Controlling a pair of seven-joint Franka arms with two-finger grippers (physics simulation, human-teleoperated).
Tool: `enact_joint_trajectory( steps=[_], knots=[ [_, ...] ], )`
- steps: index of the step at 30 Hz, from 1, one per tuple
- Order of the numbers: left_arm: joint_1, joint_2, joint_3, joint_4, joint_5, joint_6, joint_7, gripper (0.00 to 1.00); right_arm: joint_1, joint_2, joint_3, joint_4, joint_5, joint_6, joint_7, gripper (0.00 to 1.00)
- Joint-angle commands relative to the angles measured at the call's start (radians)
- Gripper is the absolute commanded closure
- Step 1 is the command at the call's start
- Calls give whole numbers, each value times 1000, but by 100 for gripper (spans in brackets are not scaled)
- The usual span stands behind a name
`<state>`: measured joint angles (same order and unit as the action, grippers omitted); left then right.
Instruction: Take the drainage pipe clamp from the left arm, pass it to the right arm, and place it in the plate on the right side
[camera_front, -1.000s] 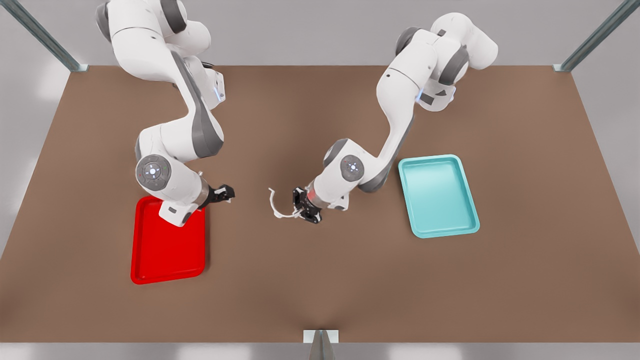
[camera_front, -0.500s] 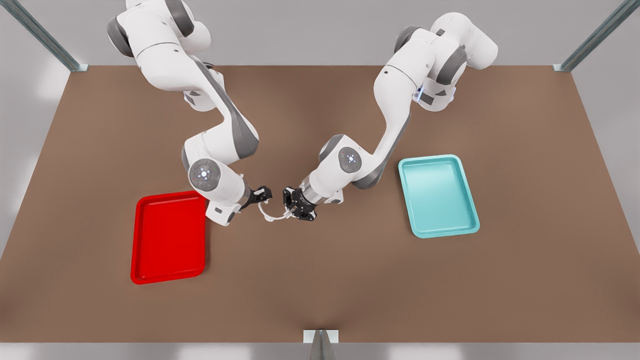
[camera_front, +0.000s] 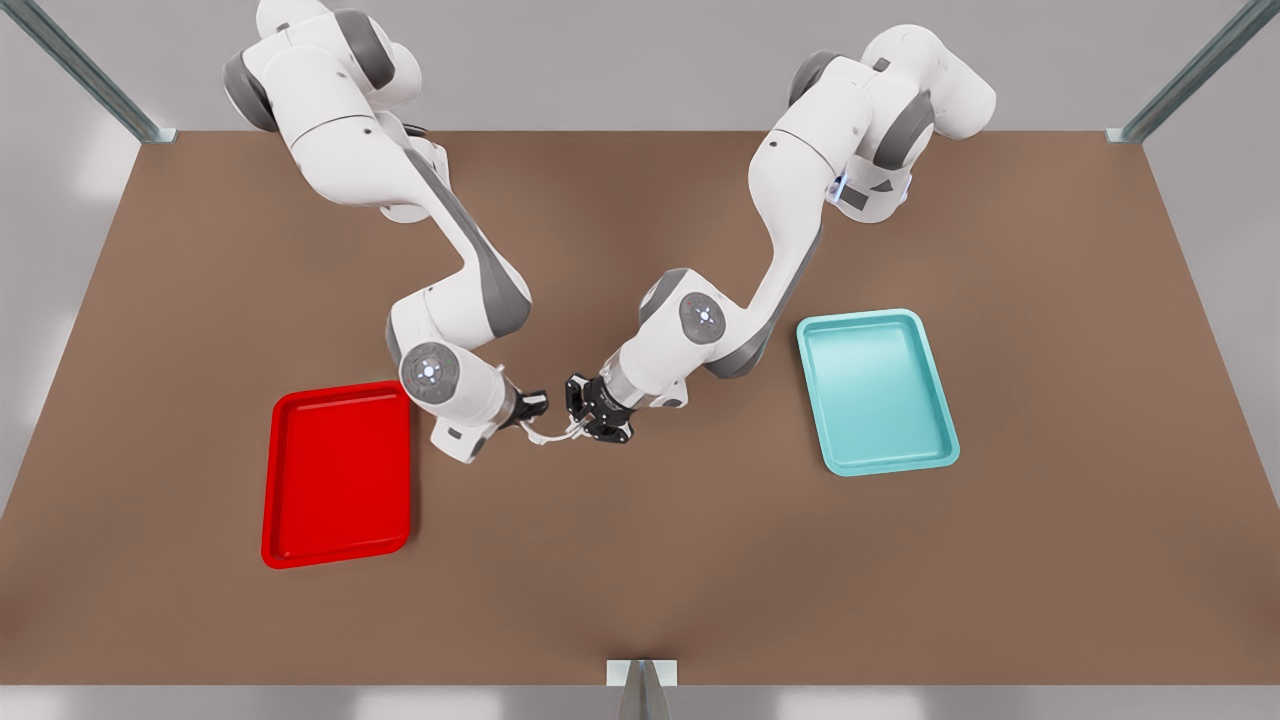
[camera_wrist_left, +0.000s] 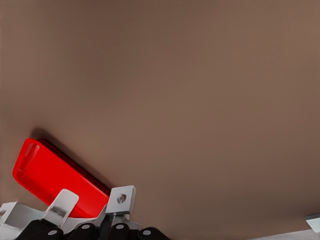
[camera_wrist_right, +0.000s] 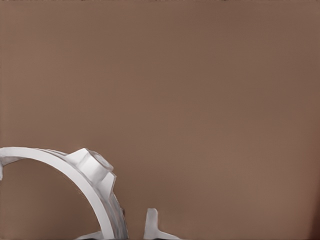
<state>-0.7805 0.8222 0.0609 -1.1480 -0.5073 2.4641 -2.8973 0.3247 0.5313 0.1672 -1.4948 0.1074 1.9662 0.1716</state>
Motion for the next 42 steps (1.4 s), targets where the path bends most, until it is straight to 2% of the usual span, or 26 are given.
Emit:
enact_joint_trajectory(
  steps=[1,2,3,4,9,12,13,15,16,19,20,21,22,23,25,27,28,29,30,33,35,36,37,39,41,42],
  knots=[
    [0,-2,0,1,6,1,-467,79,0,-1,2,-1,-21,42,54,79],
    [0,-2,0,1,6,1,-468,64,0,-1,2,-1,-21,48,54,79],
    [0,-2,2,-1,6,1,-468,3,-1,-1,2,-1,-21,48,54,79],
    [0,-3,2,-1,6,1,-468,0,-1,-1,2,-1,-21,48,54,79],
    [17,-25,20,-1,49,-7,-450,0,-29,-14,2,-7,-18,36,23,79],
    [155,-38,10,-1,58,-82,-172,0,-79,-70,3,-74,-17,37,23,79],
    [188,-60,17,-1,59,-125,62,0,-115,-114,3,-146,-20,48,19,79],
    [309,-118,22,-3,76,-339,732,0,-171,-165,2,-216,-31,54,19,79],
    [365,-140,27,-4,197,-370,1001,0,-222,-186,3,-260,-55,68,19,79],
    [518,-239,23,-3,240,-605,1846,0,-375,-169,2,-305,-84,71,-147,79],
    [550,-291,22,-12,312,-675,2128,0,-394,-155,2,-311,-136,72,-147,79],
    [579,-402,13,-96,389,-734,2412,0,-434,-128,2,-311,-138,71,-152,79],
    [607,-558,11,-263,447,-735,2625,0,-490,-91,3,-312,-138,85,-225,79],
    [625,-653,10,-343,490,-767,2733,0,-510,-65,3,-311,-138,94,-253,79],
    [719,-727,-67,-349,506,-884,2823,0,-552,-4,3,-309,-134,94,-264,79],
    [727,-745,-65,-354,530,-898,2864,0,-562,26,2,-305,-133,92,-274,79],
    [718,-747,-65,-355,530,-886,2853,0,-566,35,2,-302,-133,92,-258,63],
    [718,-747,-65,-366,529,-852,2853,0,-567,35,2,-298,-133,103,-254,17],
    [719,-746,-65,-368,529,-856,2856,0,-564,33,2,-298,-133,108,-254,0],
    [722,-718,-67,-357,524,-855,2850,0,-550,-34,5,-205,-135,28,-257,0],
    [719,-706,-67,-354,526,-849,2851,0,-549,-71,40,74,-138,-207,-257,0],
    [718,-706,-67,-354,530,-849,2854,0,-553,-122,64,145,-152,-283,-265,0],
    [718,-700,-67,-343,533,-849,2856,0,-556,-243,71,149,-158,-319,-261,0],
    [718,-632,-69,-285,535,-847,2857,0,-421,-364,-60,130,-158,-428,-241,0],
    [716,-591,-70,-257,536,-846,2860,0,-378,-432,-66,11,-155,-429,-221,0],
    [716,-591,-70,-251,535,-846,2862,0,-375,-425,-60,16,-153,-428,-201,0]
  ],
)
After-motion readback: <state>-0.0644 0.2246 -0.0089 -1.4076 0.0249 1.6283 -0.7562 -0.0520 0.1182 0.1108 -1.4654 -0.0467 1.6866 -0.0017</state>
